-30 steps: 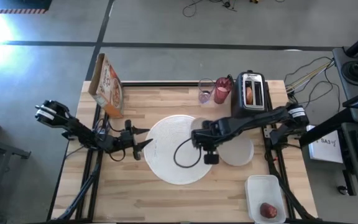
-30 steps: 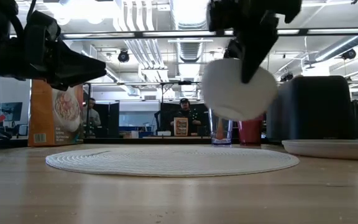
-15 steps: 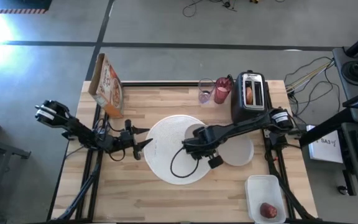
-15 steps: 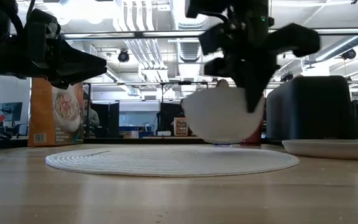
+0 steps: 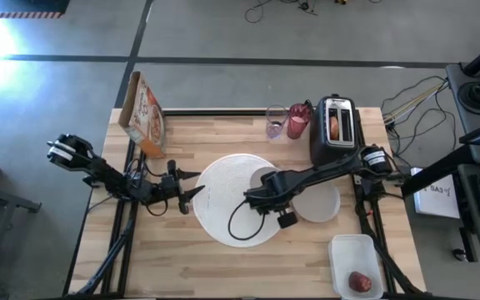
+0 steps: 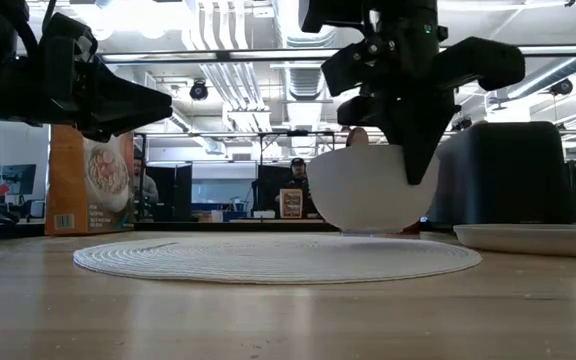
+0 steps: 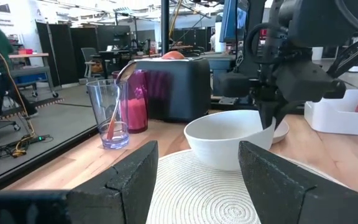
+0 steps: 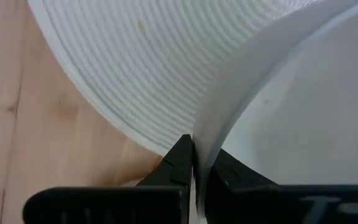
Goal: Arrange a breakfast setting
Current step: Put the white bowl on the left of the white table mat, then put the light brown plate on the white table mat to the right of the white bowl
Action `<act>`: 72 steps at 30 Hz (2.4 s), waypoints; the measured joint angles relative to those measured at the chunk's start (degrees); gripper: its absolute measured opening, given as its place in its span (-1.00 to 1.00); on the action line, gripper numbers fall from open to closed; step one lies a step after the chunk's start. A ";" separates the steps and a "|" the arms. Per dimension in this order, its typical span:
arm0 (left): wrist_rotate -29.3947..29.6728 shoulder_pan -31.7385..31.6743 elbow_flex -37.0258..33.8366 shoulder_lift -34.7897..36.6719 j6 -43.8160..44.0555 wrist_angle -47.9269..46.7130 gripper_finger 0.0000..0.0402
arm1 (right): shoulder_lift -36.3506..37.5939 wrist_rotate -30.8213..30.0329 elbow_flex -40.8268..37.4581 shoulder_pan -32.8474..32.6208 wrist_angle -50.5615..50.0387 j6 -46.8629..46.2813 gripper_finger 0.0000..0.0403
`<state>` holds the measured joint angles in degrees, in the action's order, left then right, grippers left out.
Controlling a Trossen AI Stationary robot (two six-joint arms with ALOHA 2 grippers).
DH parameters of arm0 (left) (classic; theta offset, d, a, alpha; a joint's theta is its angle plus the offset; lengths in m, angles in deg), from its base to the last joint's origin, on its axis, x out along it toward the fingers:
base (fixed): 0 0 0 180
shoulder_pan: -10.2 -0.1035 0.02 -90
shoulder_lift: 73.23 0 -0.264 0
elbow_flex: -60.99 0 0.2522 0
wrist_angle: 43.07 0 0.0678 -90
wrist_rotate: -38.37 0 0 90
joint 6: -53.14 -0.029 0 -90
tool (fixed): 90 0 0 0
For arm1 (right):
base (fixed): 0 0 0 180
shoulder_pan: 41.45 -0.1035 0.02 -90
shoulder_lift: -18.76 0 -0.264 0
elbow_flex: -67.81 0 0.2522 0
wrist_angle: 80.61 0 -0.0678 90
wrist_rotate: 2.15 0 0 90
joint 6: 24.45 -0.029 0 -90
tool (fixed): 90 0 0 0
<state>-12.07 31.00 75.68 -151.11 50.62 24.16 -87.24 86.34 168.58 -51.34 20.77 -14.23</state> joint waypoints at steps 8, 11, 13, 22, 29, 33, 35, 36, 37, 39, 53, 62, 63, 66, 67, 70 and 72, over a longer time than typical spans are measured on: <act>-0.02 0.00 0.02 0.00 0.01 0.00 0.04 | -0.04 0.02 -0.02 -0.27 1.16 0.36 -0.96; -0.01 -0.01 0.04 0.00 0.01 0.00 0.04 | -0.04 -0.05 -0.02 -0.79 4.07 6.62 -0.96; 0.00 -0.02 0.07 -0.01 -0.15 0.00 0.04 | -0.04 0.00 -0.02 -1.14 7.78 12.17 -0.96; 0.48 0.00 0.07 0.00 -0.23 4.70 0.04 | -0.04 -0.05 -0.02 -0.59 23.06 25.62 -0.96; 0.50 0.00 0.09 0.00 -0.03 6.94 0.04 | -1.20 -0.02 -0.04 -0.59 29.48 29.89 -0.96; 0.48 0.00 0.09 0.00 0.01 7.25 0.04 | -2.91 -0.02 -0.04 -0.59 30.06 30.36 -0.96; 0.48 0.00 0.09 0.00 0.01 7.69 0.04 | -3.77 -0.02 -0.04 -0.59 30.90 30.31 -0.96; 0.48 -0.02 0.09 0.00 0.01 8.13 0.04 | -4.26 -0.08 0.17 -0.59 30.95 30.32 -0.96; 0.47 0.00 0.10 0.00 0.01 8.45 0.04 | -4.93 -0.09 0.53 -0.59 30.86 30.32 -0.96; 0.46 0.00 0.11 0.02 0.01 9.03 0.04 | -6.05 -0.11 1.28 -0.59 30.87 30.17 -0.96; 0.42 0.00 0.11 0.04 0.01 9.03 0.04 | -8.85 -0.04 4.59 0.44 28.18 27.45 -0.81; 0.35 0.00 0.09 0.04 0.01 9.03 0.04 | -7.60 -3.19 5.14 0.63 27.59 27.01 -0.62; 0.35 -0.01 0.09 0.04 0.01 9.03 0.04 | -7.09 -3.43 5.42 0.67 27.55 26.70 -0.59; 0.33 0.00 0.09 0.04 0.01 9.01 0.04 | -5.82 -3.72 7.14 0.72 26.61 24.99 -0.51; 0.33 -0.01 0.09 0.04 0.01 9.01 0.04 | -5.64 -3.85 7.86 0.72 25.39 24.26 -0.49; 0.31 -0.02 0.09 0.02 0.01 8.96 0.04 | -4.79 -4.87 10.35 0.66 21.79 21.72 -0.44; 0.31 0.00 0.11 0.00 -0.04 8.85 0.04 | -4.12 -4.94 11.98 0.66 19.91 19.32 -0.41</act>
<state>-11.77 31.00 75.79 -151.11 50.59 33.01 -91.36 81.39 180.56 -50.68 40.67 5.09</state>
